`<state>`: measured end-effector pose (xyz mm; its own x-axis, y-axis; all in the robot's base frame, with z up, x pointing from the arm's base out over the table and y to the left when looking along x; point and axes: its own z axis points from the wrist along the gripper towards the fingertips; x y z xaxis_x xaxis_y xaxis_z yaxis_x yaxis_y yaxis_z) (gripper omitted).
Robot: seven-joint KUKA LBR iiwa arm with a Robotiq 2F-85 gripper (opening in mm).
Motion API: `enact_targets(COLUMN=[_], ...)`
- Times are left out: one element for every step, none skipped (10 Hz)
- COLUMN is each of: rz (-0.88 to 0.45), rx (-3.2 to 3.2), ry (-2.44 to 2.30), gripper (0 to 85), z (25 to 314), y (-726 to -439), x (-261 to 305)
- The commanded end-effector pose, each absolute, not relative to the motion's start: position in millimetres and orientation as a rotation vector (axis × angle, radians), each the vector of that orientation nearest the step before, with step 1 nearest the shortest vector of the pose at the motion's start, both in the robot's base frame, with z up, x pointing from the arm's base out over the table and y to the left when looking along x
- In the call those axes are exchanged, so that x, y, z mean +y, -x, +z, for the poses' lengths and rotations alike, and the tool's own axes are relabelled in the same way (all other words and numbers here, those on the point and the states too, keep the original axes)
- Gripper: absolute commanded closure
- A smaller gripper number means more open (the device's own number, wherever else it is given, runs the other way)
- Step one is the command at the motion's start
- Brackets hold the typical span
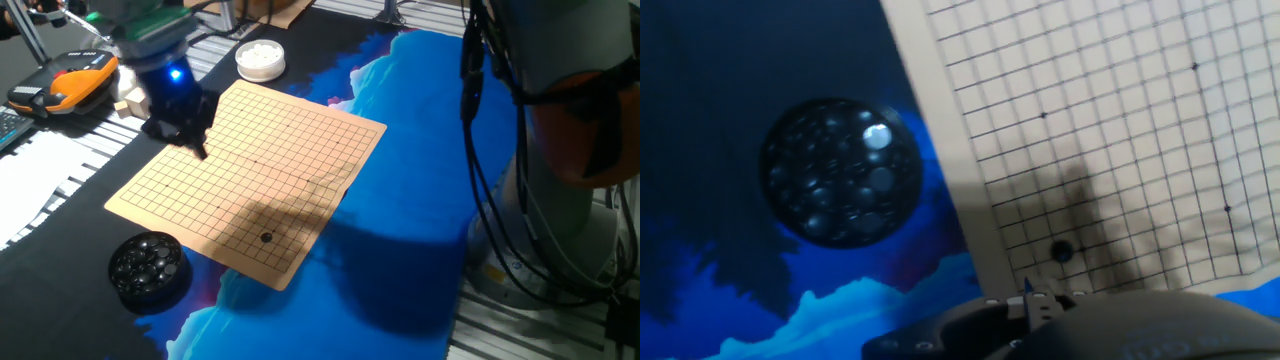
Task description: Play the first move as black on the 3-4 point in the upper right corner of the Go board
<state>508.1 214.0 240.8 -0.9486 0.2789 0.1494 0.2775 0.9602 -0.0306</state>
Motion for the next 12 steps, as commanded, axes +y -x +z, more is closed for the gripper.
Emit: enact_targets(rz=[0.052, 0.083, 0.116, 0.156, 0.174, 0.187, 0.174, 0.157, 0.085, 0.051, 0.044, 0.042], rx=[-2.981, -3.000, -3.008, -3.013, -3.020, -3.011, -3.009, -3.003, -2.986, -2.969, -2.971, -2.969], ry=[0.385, 0.354, 0.321, 0.290, 0.283, 0.248, 0.262, 0.259, 0.242, 0.263, 0.280, 0.298], gripper=[85.0, 85.0, 85.0, 85.0, 85.0, 85.0, 85.0, 85.0, 85.0, 85.0, 85.0, 85.0], z=[240.6, 240.6, 240.6, 240.6, 240.6, 240.6, 240.6, 240.6, 240.6, 240.6, 240.6, 240.6], y=[-508.2, -508.2, -508.2, -508.2, -508.2, -508.2, -508.2, -508.2, -508.2, -508.2, -508.2, -508.6], x=[228.5, 228.5, 228.5, 228.5, 228.5, 228.5, 228.5, 228.5, 228.5, 228.5, 228.5, 230.0])
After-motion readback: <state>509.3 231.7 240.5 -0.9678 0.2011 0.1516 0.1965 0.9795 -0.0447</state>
